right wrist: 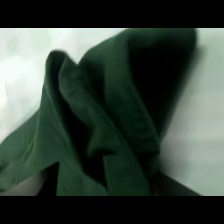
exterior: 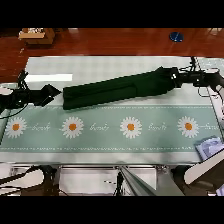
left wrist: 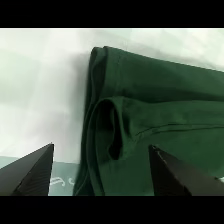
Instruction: Fold the shirts.
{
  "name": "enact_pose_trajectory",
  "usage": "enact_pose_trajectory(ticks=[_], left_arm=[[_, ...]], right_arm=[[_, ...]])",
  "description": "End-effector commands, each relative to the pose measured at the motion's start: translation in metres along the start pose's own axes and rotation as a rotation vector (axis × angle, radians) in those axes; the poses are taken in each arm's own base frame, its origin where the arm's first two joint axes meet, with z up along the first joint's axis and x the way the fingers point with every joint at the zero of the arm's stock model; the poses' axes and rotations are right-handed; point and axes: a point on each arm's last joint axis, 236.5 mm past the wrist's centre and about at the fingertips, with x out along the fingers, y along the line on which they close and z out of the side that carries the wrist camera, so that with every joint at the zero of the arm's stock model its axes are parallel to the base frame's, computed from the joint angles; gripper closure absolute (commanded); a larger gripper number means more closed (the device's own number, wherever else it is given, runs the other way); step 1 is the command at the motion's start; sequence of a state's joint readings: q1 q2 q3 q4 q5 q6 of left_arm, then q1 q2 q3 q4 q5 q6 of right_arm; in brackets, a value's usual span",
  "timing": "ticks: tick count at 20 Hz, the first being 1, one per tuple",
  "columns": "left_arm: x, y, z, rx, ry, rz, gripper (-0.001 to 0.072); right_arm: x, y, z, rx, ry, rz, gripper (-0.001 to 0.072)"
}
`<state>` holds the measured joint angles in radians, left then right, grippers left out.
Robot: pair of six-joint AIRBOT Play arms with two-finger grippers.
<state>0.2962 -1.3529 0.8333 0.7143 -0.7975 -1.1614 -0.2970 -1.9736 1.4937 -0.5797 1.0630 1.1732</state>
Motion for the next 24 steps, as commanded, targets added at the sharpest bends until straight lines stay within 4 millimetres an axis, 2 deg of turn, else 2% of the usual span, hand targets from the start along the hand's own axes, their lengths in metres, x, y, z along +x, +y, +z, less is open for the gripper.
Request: enact_pose_trajectory(ticks=[1,2,3,4,5,6,7,9,11,13,16,18,21,24], left_arm=[[0.0,0.0,0.0,0.0,-0.001,0.0,0.0012],[0.0,0.0,0.0,-0.001,-0.001,0.0,0.0013],[0.0,0.0,0.0,-0.001,0.0,0.0,0.0014],[0.0,0.0,0.0,-0.001,-0.001,-0.001,0.0032],[0.0,-0.002,0.0,-0.008,0.0,-0.01,0.0173],[0.0,-0.007,-0.001,-0.021,0.007,-0.027,0.0447],[0.0,-0.015,-0.005,-0.039,0.022,-0.06,0.0672],[0.0,-0.041,-0.006,-0.079,0.026,-0.151,0.0682],[0.003,-0.079,-0.013,-0.076,0.042,-0.259,0.0682],[0.01,-0.123,-0.029,-0.042,0.069,-0.354,0.0682],[0.03,-0.181,-0.07,0.04,0.108,-0.407,0.0682],[0.047,-0.205,-0.099,0.111,0.114,-0.388,0.0682],[0.066,-0.233,-0.145,0.164,0.147,-0.386,0.0682],[0.078,-0.252,-0.19,0.156,0.22,-0.403,0.0682]], right_arm=[[0.017,0.017,-0.031,-0.053,0.118,0.011,0.0192],[0.02,0.02,-0.037,-0.071,0.136,0.007,0.0332],[0.022,0.023,-0.038,-0.074,0.138,0.011,0.0575],[0.021,0.028,-0.039,-0.076,0.138,0.022,0.0685],[0.017,0.034,-0.038,-0.097,0.134,0.025,0.0685],[0.01,0.042,-0.036,-0.118,0.125,0.026,0.0685],[0.001,0.051,-0.035,-0.141,0.117,0.027,0.0686],[-0.024,0.068,-0.035,-0.214,0.105,-0.005,0.0686],[-0.05,0.078,-0.04,-0.277,0.11,-0.075,0.0686],[-0.077,0.09,-0.049,-0.334,0.119,-0.136,0.0686],[-0.111,0.118,-0.07,-0.409,0.128,-0.196,0.0686],[-0.128,0.14,-0.085,-0.446,0.121,-0.227,0.0686],[-0.145,0.168,-0.107,-0.469,0.109,-0.252,0.0686],[-0.151,0.185,-0.123,-0.488,0.098,-0.283,0.0686]])
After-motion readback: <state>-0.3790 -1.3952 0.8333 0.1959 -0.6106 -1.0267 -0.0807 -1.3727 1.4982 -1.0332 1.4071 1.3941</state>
